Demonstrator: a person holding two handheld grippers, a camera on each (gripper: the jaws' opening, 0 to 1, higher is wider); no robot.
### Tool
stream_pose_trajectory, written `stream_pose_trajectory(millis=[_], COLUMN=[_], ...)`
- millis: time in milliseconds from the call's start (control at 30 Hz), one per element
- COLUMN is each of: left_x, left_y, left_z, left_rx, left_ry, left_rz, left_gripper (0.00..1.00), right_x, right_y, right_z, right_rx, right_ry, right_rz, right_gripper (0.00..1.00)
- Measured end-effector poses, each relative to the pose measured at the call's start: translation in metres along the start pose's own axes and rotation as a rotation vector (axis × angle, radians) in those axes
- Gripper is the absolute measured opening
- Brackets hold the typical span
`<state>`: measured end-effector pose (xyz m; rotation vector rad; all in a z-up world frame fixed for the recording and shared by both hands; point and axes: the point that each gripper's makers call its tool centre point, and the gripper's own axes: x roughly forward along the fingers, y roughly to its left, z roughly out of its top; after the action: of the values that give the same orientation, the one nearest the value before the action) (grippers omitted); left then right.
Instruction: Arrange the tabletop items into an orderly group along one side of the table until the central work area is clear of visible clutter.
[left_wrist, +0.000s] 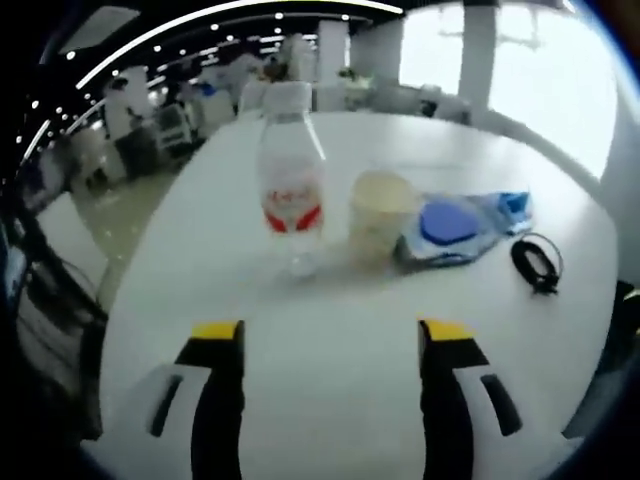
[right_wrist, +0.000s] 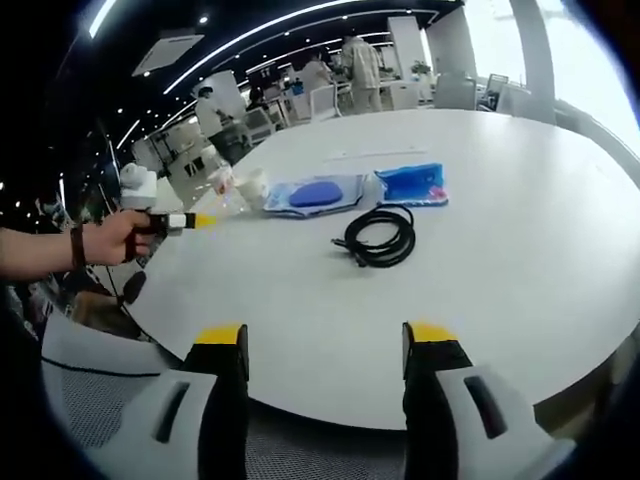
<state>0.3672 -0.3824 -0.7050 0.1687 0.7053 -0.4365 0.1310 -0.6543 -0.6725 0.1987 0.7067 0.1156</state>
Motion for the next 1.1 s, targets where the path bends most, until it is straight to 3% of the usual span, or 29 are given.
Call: stream_pose_trajectory(millis=[100,367,467,500,533,733,1100], left_x=[-0.011,-0.038,-0.046,-0.049,-0.052,-0.061,-0.058], left_y=[-0.007,-0.031,-0.056,-0.065,-0.069,-0.08,-0.075], left_z=[-0.013,-0.037,-0.038,-0.037,-0.043,-0.052,-0.052], left_rx=[0.011,-0.107,-0.17,-0.163,-0.141,-0.067,-0.045], left_ry=[0.018,0.022,-0.025,-0.041,-0.019,0.006,0.003], left_rz=[-0.01,-0.065,-0.179,-0.218,-0.23,-0.253,-0.238], left_gripper=[0.76,0.82,0.92,0.96,0.98,0.97,0.96], right_x=[0.0,0.001,0.001,0.001,0.001,0.002,0.003], right_y=[0.0,0.002,0.003,0.004,0.004,0.006,0.007], right_z=[0.0,-0.002,-0.003,-0.003,-0.004,-0.007,-0.007], right_rx=[0.002,0.0,-0.005,-0.007,-0.008,-0.02,-0.034], right_ry=[-0.002,0.005,0.01,0.012,0.015,0.026,0.029], right_rz=[0.001,0.004,0.008,0.009,0.012,0.019,0.02], right_gripper=[0.62,0.62,0.62,0.62,0.61,0.61,0.61])
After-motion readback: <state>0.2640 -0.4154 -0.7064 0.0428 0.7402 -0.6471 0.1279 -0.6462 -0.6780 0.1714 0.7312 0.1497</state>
